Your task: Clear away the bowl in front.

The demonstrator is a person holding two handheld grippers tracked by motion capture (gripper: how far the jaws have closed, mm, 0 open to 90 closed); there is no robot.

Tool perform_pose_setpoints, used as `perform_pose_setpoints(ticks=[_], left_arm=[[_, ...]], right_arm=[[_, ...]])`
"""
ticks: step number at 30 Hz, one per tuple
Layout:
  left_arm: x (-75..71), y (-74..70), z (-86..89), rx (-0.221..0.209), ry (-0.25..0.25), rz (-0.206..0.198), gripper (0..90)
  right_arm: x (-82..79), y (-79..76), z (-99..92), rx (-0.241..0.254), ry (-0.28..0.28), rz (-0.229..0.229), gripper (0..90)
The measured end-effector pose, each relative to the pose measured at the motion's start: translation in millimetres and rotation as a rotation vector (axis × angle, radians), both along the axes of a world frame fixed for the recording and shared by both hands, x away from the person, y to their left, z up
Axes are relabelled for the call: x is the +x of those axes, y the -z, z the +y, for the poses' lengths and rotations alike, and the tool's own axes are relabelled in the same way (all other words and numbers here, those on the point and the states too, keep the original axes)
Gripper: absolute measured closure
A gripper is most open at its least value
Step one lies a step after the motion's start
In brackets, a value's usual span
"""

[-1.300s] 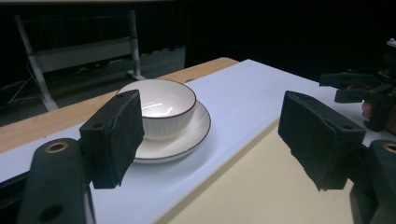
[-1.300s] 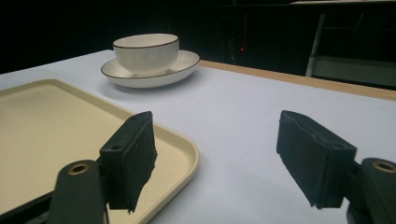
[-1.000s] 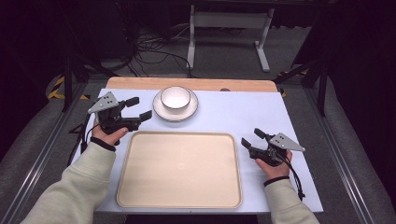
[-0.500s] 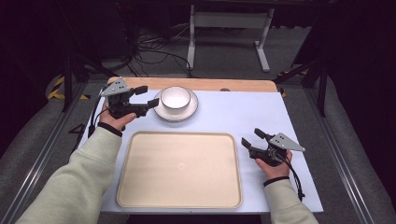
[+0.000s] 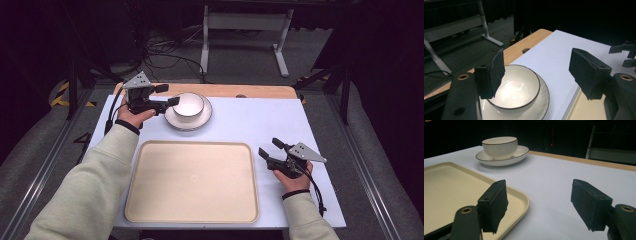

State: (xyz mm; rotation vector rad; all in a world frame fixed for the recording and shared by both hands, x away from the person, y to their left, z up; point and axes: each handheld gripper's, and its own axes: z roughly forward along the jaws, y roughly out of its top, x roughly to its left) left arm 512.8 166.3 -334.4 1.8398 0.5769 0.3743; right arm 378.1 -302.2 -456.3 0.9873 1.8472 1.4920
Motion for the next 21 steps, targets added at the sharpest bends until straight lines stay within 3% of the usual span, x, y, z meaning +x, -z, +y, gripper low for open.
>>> perform_pose_setpoints(ticks=[4, 6, 7, 12, 14, 18, 21], left_arm=[[10.0, 2.9, -9.9, 0.073, 0.031, 0.007, 33.5], [14.4, 3.8, -14.4, 0.13, 0.052, 0.045, 36.1], [17.6, 5.0, -17.7, 0.163, 0.073, 0.038, 37.8], [27.5, 8.9, -24.2, 0.227, 0.141, 0.061, 46.0], [30.2, 11.8, -27.3, 0.273, 0.153, 0.073, 47.2], [36.4, 20.0, -33.6, 0.343, 0.166, 0.113, 43.1], [42.4, 26.4, -36.1, 0.383, 0.174, 0.155, 34.5]], right_arm=[[-0.1, 0.0, 0.0, 0.0, -0.002, 0.001, 30.0], [0.0, 0.0, 0.0, 0.001, -0.007, 0.003, 30.5], [0.1, 0.0, 0.1, 0.001, -0.009, 0.005, 30.5], [0.5, 0.0, 0.0, 0.0, -0.017, 0.006, 31.2], [0.6, -0.1, 0.0, -0.002, -0.021, 0.007, 31.5], [0.7, 0.0, -0.3, 0.0, -0.025, 0.009, 31.4], [0.6, 0.0, -0.4, 0.002, -0.025, 0.007, 31.2]])
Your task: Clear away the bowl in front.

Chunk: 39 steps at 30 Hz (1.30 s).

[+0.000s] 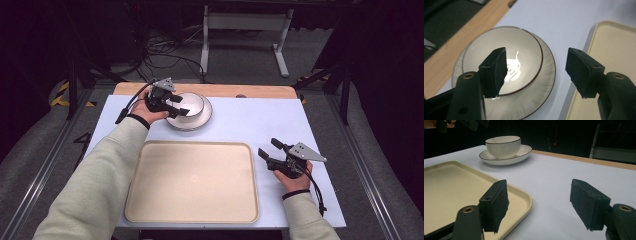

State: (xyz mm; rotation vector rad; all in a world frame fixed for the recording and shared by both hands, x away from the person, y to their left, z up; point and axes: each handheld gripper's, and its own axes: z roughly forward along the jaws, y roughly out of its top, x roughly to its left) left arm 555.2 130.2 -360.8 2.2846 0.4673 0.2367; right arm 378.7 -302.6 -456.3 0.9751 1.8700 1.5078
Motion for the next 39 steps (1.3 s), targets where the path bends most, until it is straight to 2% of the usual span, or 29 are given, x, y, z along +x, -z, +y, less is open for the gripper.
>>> perform_pose_setpoints(ticks=[1, 3, 7, 9, 11, 15, 17, 21, 24, 28, 31, 32, 34, 36, 39], left_arm=[[1.7, 1.7, -0.6, 0.017, 0.002, 0.007, 34.2], [3.9, 5.3, -2.0, 0.024, 0.006, 0.017, 34.4], [5.6, 11.2, -9.6, 0.072, 0.042, 0.031, 36.4], [7.0, 14.6, -13.7, 0.098, 0.035, 0.036, 32.3], [9.1, 17.6, -17.4, 0.119, 0.052, 0.055, 37.4], [12.8, 22.8, -24.6, 0.15, 0.069, 0.066, 37.5], [13.6, 25.4, -28.7, 0.164, 0.081, 0.08, 41.7], [17.1, 30.9, -36.6, 0.207, 0.082, 0.091, 43.7], [19.0, 34.7, -40.3, 0.218, 0.084, 0.104, 45.2], [20.2, 39.3, -42.5, 0.253, 0.087, 0.127, 54.1], [21.3, 41.0, -43.0, 0.257, 0.076, 0.133, 56.1], [22.0, 40.8, -43.1, 0.262, 0.072, 0.147, 56.5], [23.6, 40.7, -43.9, 0.28, 0.079, 0.148, 56.9], [23.7, 40.4, -44.1, 0.287, 0.075, 0.149, 61.7], [25.0, 37.2, -45.6, 0.318, 0.083, 0.145, 74.5]], right_arm=[[0.0, 0.0, 0.0, 0.0, 0.0, 0.0, 31.2], [-0.2, -0.1, 0.0, -0.001, -0.001, 0.002, 31.2], [0.0, 0.0, -0.6, 0.009, 0.003, 0.004, 30.7], [-0.2, -0.1, -1.3, 0.017, 0.002, 0.008, 30.7], [-0.2, -0.1, -1.2, 0.017, 0.002, 0.008, 30.7], [-0.5, -0.1, -1.5, 0.022, 0.0, 0.011, 30.7], [-0.5, 0.0, -1.7, 0.027, -0.001, 0.012, 30.7], [-0.5, 0.0, -2.0, 0.03, -0.003, 0.014, 30.7], [-0.4, 0.0, -2.3, 0.032, -0.005, 0.014, 30.7], [-0.2, 0.1, -2.6, 0.037, -0.006, 0.016, 30.7], [-0.2, 0.1, -2.8, 0.039, -0.006, 0.016, 30.7], [-0.2, 0.0, -2.9, 0.04, -0.006, 0.016, 30.7], [-0.3, 0.0, -3.0, 0.041, -0.007, 0.019, 30.6], [-0.2, 0.0, -3.1, 0.042, -0.007, 0.019, 30.7], [0.0, 0.1, -3.2, 0.043, -0.01, 0.02, 30.7]])
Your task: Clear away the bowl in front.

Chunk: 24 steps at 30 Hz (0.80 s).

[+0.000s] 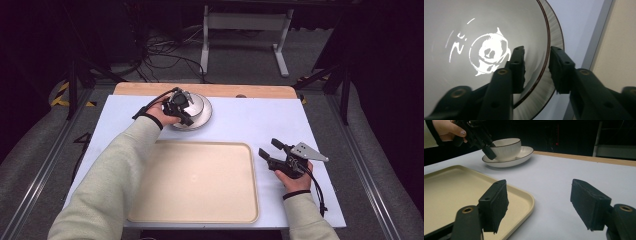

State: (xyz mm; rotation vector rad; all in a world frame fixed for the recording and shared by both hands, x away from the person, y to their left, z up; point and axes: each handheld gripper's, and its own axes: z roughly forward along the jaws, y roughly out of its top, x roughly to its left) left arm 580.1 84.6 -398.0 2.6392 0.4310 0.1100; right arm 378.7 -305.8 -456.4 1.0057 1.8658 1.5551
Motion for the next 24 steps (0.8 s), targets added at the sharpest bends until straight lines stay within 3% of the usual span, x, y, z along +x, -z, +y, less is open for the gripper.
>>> perform_pose_setpoints(ticks=[4, 11, 20, 22, 24], left_arm=[[-0.9, -0.3, -4.9, 0.019, 0.032, -0.007, 79.0], [-2.3, -4.2, -13.1, 0.087, 0.087, -0.054, 82.7], [-5.4, -10.7, -13.6, 0.132, 0.084, -0.085, 83.8], [-6.5, -13.8, -12.0, 0.129, 0.08, -0.07, 83.7], [-7.5, -18.4, -10.6, 0.154, 0.09, -0.065, 83.5]], right_arm=[[-0.1, 0.0, -0.2, 0.004, 0.001, 0.002, 30.5], [0.0, 0.1, -0.6, 0.01, -0.002, 0.003, 30.4], [0.4, 0.1, -1.0, 0.014, -0.003, 0.006, 29.8], [0.4, 0.1, -1.2, 0.014, -0.004, 0.009, 29.8], [0.5, 0.1, -0.9, 0.011, -0.006, 0.009, 29.9]])
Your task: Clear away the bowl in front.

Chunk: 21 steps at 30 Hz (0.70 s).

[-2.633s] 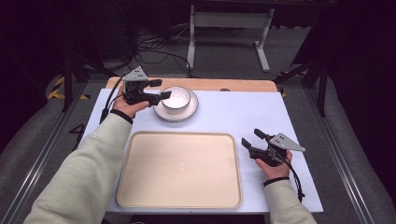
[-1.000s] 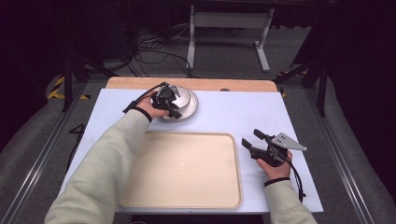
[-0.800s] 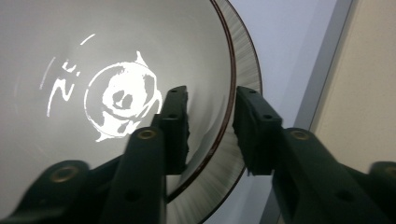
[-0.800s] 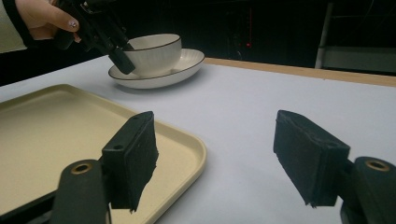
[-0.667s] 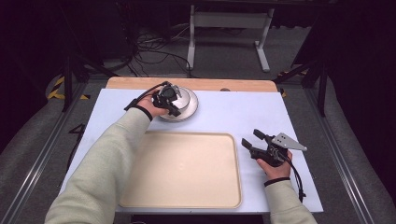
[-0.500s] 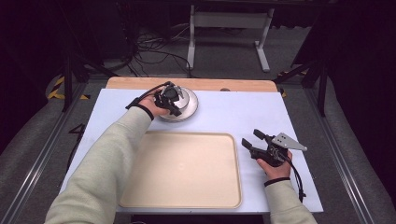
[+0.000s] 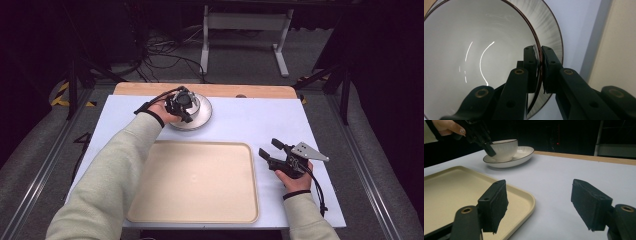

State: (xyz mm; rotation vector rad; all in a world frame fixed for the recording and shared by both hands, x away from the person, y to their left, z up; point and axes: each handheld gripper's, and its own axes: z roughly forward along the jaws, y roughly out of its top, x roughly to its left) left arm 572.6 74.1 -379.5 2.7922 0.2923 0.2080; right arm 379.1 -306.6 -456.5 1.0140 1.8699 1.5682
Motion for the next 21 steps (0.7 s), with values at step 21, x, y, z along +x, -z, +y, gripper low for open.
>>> perform_pose_setpoints(ticks=[21], left_arm=[[-60.8, -64.7, 5.9, -0.019, 0.098, -0.028, 83.2]], right_arm=[[0.5, -0.2, 2.6, -0.031, -0.014, -0.001, 31.1]])
